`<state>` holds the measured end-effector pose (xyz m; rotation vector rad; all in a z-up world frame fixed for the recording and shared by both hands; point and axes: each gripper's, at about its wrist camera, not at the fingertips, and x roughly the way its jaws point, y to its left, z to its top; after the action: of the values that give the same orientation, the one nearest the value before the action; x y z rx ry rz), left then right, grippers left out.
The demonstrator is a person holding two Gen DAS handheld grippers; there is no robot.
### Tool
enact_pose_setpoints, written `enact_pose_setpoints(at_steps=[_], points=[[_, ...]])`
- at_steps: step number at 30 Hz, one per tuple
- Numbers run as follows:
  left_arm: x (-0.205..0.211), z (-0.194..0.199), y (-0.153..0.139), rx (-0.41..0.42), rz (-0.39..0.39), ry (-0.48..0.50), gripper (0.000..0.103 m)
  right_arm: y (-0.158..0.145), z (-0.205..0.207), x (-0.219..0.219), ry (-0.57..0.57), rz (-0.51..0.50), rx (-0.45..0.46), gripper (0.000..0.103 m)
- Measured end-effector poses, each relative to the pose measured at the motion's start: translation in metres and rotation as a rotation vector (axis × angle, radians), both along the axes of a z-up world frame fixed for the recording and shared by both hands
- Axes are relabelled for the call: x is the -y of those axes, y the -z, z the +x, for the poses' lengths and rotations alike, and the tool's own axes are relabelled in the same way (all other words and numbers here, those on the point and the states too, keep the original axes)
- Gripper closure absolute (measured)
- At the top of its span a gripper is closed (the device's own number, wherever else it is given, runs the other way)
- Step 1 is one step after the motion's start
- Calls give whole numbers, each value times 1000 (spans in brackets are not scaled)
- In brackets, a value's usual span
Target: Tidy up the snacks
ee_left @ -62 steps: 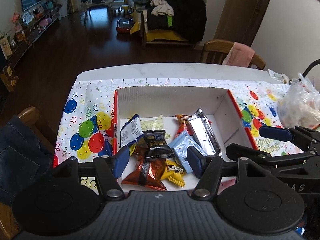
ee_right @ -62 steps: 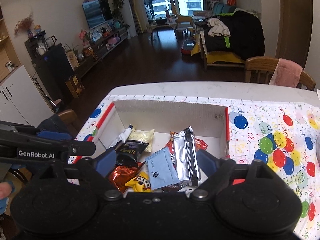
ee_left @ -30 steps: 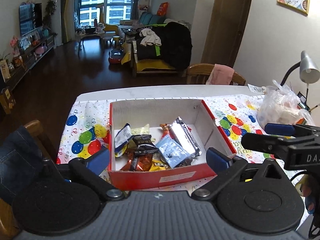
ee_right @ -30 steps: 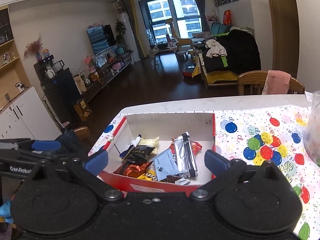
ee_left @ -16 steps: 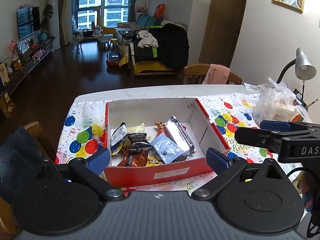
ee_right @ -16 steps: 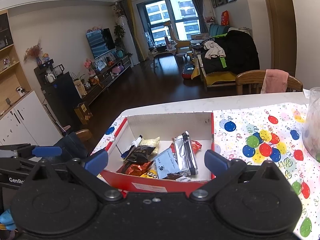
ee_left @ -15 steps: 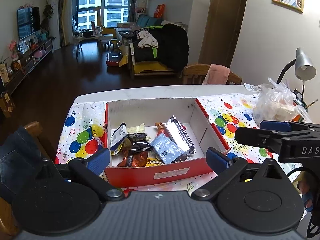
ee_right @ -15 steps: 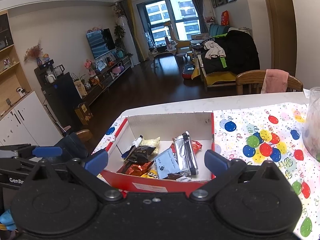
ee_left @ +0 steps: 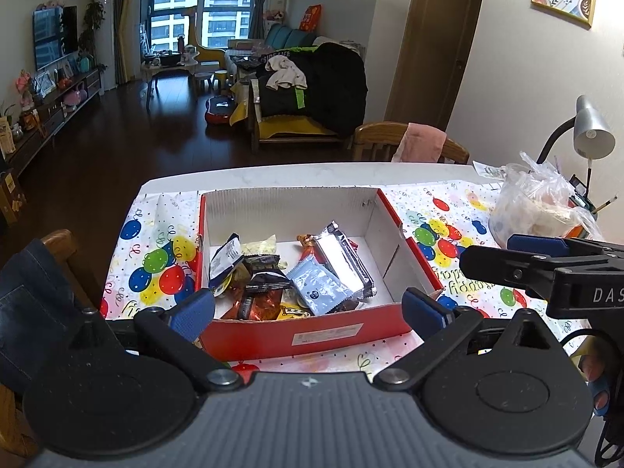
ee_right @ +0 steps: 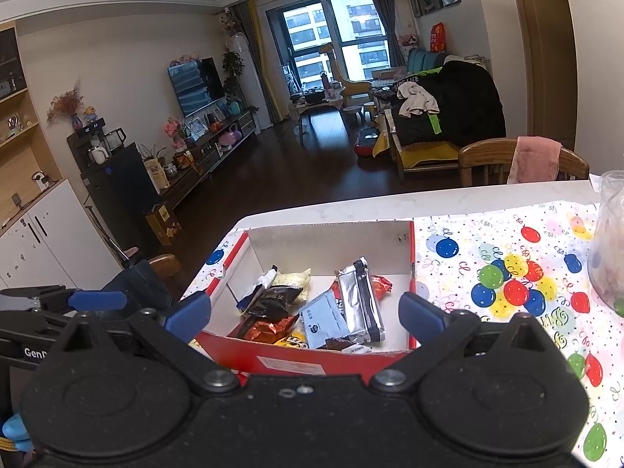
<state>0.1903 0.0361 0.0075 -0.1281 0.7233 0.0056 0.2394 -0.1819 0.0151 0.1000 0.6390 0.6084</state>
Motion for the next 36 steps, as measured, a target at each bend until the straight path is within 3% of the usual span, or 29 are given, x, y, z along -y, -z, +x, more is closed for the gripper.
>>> enact_pose_setpoints(at_steps=[36], points=[[0,-2,1,1,-13,-5,0,0,1,2,3,2,-4,0]])
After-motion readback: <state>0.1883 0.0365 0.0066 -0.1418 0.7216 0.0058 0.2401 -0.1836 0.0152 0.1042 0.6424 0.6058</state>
